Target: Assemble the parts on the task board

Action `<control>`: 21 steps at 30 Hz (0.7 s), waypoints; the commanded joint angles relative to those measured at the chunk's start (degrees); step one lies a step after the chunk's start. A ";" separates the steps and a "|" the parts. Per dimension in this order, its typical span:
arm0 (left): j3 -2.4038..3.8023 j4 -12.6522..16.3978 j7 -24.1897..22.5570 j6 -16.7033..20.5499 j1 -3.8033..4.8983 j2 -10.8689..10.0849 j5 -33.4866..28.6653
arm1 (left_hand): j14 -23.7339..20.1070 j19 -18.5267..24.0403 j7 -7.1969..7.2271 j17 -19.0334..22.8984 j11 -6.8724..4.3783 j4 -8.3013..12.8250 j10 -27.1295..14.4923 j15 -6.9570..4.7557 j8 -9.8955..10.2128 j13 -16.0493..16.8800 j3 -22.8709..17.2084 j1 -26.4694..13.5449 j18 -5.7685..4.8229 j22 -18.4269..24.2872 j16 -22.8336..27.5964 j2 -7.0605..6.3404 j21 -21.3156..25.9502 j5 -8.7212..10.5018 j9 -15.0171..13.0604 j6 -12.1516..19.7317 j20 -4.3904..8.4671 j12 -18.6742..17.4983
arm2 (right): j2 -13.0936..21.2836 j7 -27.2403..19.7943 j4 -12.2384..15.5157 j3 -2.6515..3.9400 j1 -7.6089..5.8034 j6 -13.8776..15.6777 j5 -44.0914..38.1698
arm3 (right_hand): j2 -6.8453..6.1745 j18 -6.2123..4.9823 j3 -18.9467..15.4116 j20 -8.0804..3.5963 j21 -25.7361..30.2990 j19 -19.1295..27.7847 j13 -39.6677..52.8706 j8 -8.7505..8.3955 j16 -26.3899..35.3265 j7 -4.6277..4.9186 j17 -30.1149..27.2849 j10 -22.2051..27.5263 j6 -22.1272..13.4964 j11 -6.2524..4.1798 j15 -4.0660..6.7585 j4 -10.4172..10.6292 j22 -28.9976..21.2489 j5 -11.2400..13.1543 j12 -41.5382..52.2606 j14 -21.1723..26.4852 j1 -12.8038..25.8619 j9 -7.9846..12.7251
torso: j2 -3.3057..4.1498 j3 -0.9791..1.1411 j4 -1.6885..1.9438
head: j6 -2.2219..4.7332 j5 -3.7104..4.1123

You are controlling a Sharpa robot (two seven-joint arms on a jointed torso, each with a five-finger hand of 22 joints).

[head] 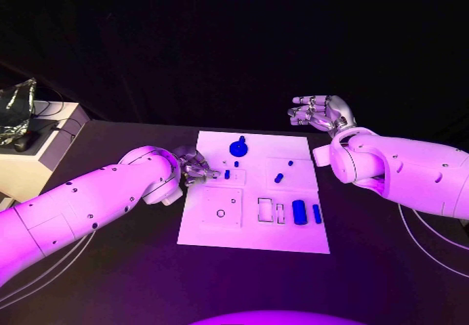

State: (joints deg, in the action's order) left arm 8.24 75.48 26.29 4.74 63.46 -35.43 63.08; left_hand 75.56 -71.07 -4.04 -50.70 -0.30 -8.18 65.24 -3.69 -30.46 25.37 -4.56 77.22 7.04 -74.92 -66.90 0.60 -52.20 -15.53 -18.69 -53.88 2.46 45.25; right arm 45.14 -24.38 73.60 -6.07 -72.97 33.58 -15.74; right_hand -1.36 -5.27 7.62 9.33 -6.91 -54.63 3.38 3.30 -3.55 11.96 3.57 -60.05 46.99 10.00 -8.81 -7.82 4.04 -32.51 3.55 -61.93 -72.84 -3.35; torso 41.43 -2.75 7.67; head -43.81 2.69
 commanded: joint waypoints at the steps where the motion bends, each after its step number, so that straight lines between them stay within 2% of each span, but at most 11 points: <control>1: -0.29 -0.34 1.17 -2.02 -0.32 0.17 0.50 | 0.24 -0.22 0.42 -0.15 -0.49 0.51 -0.11 -0.05 0.27 -0.14 -4.06 0.38 -0.65 -2.78 -0.41 -0.61 -0.12 -0.44 0.54 0.12 0.17 -0.55 | -0.01 -0.46 0.12 0.02 0.01 -0.83 -0.24 | -0.07 0.27 0.18 0.02 0.05 0.41 -0.08 -0.12 0.09 0.88 -0.07 0.18 0.51 -0.23 0.22 0.00 -0.01 -0.20 -0.09 0.21 0.60 0.02 | 0.03 -0.01 0.02 | 0.00 0.04; 7: -0.29 -0.45 1.39 -2.07 -0.29 0.25 0.53 | 0.25 -0.22 0.26 -0.37 -0.46 2.62 -0.09 -0.06 -0.36 -0.37 -16.04 -2.02 -0.67 -2.99 -0.55 -3.95 -0.41 -0.45 -0.16 0.77 0.23 -1.06 | -0.01 -0.44 0.12 0.02 0.01 -0.88 -0.24 | -0.07 0.27 0.18 0.02 0.05 0.41 -0.08 -0.12 0.09 0.88 -0.07 0.18 0.51 -0.23 0.22 0.00 -0.01 -0.20 -0.09 0.21 0.60 0.02 | -0.03 0.00 0.04 | -0.08 0.03; 11: -0.29 -0.45 1.46 -2.29 -0.28 0.31 0.38 | 0.24 -0.18 -0.12 -0.49 -0.36 5.59 0.01 -0.01 -1.45 -0.50 -24.41 -4.81 -0.57 -3.15 -0.62 -5.66 -0.60 -0.47 -1.16 1.52 0.24 -1.30 | -0.01 -0.45 0.10 0.02 0.01 -0.91 -0.23 | -0.07 0.27 0.18 0.02 0.05 0.41 -0.08 -0.12 0.09 0.88 -0.07 0.18 0.51 -0.23 0.22 0.00 -0.01 -0.20 -0.09 0.21 0.60 0.02 | -0.03 -0.02 0.02 | -0.10 -0.02; 15: -0.29 -0.41 1.51 -2.58 -0.25 0.40 0.02 | 0.25 -0.14 -0.40 -0.52 -0.31 8.31 0.01 0.04 -2.34 -0.43 -28.96 -7.35 -0.42 -3.34 -0.65 -6.01 -0.87 -0.71 -1.94 1.99 0.18 -1.23 | -0.02 -0.44 0.06 0.02 0.01 -0.97 -0.22 | -0.07 0.27 0.18 0.02 0.05 0.41 -0.08 -0.12 0.09 0.88 -0.07 0.18 0.51 -0.23 0.22 0.00 -0.01 -0.20 -0.09 0.21 0.60 0.02 | -0.04 -0.01 0.00 | -0.07 -0.03; 21: -0.29 -0.48 1.45 -2.91 -0.10 0.80 -0.89 | 0.49 -0.13 -0.40 -0.56 -0.49 10.90 0.67 -0.06 -2.59 -0.47 -31.53 -9.12 -0.32 -3.47 -0.72 -5.97 -1.18 -1.34 -2.32 1.59 0.34 -1.27 | -0.03 -0.44 0.03 0.01 0.01 -1.06 -0.17 | -0.07 0.27 0.18 0.02 0.05 0.41 -0.08 -0.12 0.09 0.88 -0.07 0.18 0.51 -0.23 0.22 0.00 -0.01 -0.20 -0.09 0.21 0.60 0.02 | -0.04 0.02 0.04 | 0.02 -0.08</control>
State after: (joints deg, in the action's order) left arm 8.27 75.02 26.83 4.06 63.72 -35.00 63.12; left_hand 75.58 -71.06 -4.52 -51.20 -0.53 -7.41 65.25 -3.72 -32.95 24.90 -25.88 68.37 7.05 -74.92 -67.34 -5.37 -53.05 -16.69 -21.08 -52.09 2.45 44.21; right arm 45.13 -24.36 73.59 -6.07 -72.97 33.51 -15.73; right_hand -1.36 -5.27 7.62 9.33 -6.91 -54.63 3.38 3.30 -3.55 11.96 3.57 -60.06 46.98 10.00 -8.81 -7.82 4.04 -32.51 3.55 -61.93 -72.84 -3.35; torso 41.40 -2.75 7.69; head -43.83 2.63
